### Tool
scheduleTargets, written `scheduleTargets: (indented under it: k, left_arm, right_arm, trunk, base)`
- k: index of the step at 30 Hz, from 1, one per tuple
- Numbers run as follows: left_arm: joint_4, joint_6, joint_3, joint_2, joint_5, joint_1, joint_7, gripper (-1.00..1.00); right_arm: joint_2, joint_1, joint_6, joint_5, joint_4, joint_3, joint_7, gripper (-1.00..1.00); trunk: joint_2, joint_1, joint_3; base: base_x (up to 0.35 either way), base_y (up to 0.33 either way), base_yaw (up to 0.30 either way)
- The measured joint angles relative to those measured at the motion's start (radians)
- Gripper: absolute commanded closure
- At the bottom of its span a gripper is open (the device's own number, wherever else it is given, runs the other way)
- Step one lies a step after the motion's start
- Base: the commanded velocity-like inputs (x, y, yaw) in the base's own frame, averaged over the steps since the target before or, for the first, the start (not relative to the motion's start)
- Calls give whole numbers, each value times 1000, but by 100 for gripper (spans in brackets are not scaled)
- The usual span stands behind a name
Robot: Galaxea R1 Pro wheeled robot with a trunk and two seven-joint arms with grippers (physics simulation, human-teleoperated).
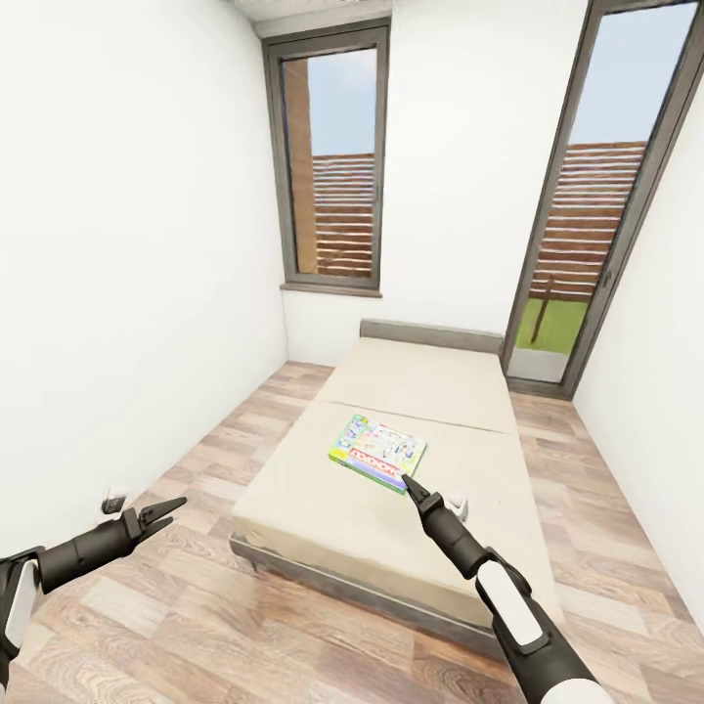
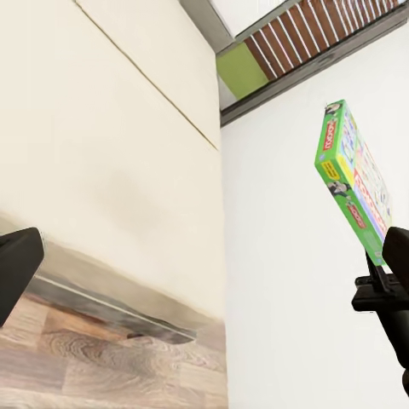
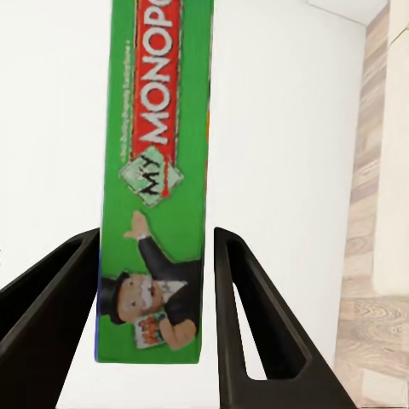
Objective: Put all the toys in the child's room - the three board games (two on the bed and one on the table), the two jigsaw puzzles on the table, and the tennis ball on the table - inside the toy box on the table in the child's room.
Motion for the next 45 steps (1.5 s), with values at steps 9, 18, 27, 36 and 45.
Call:
scheduleTargets:
  k: [9, 18, 27, 36, 45]
  left_arm:
    - [0, -1, 0, 0, 0, 0, 0, -100]
    - [0, -1, 0, 0, 0, 0, 0, -100]
    - [0, -2, 0, -1, -1, 0, 0, -100]
    - [0, -1, 0, -1, 0, 0, 0, -100]
    - [0, -2, 0, -2, 0, 0, 0, -100]
  right_arm:
    - [0, 0, 0, 0, 0, 0, -4, 100]
    - [1, 0, 1, 0, 0, 0, -6, 100]
    - [0, 0, 0, 0, 0, 1, -6, 100]
    - [0, 0, 0, 1, 0, 26, -9, 100]
    - [0, 0, 0, 2, 0, 29, -9, 100]
  trunk:
    - [0, 0, 10]
    - [0, 0, 20]
    - [0, 0, 22]
    - [0, 0, 22]
    - [0, 0, 22]
  base:
    - [-1, -68, 210]
    - [0, -247, 206]
    - [0, -257, 155]
    - [0, -24, 280]
    - [0, -1, 285]
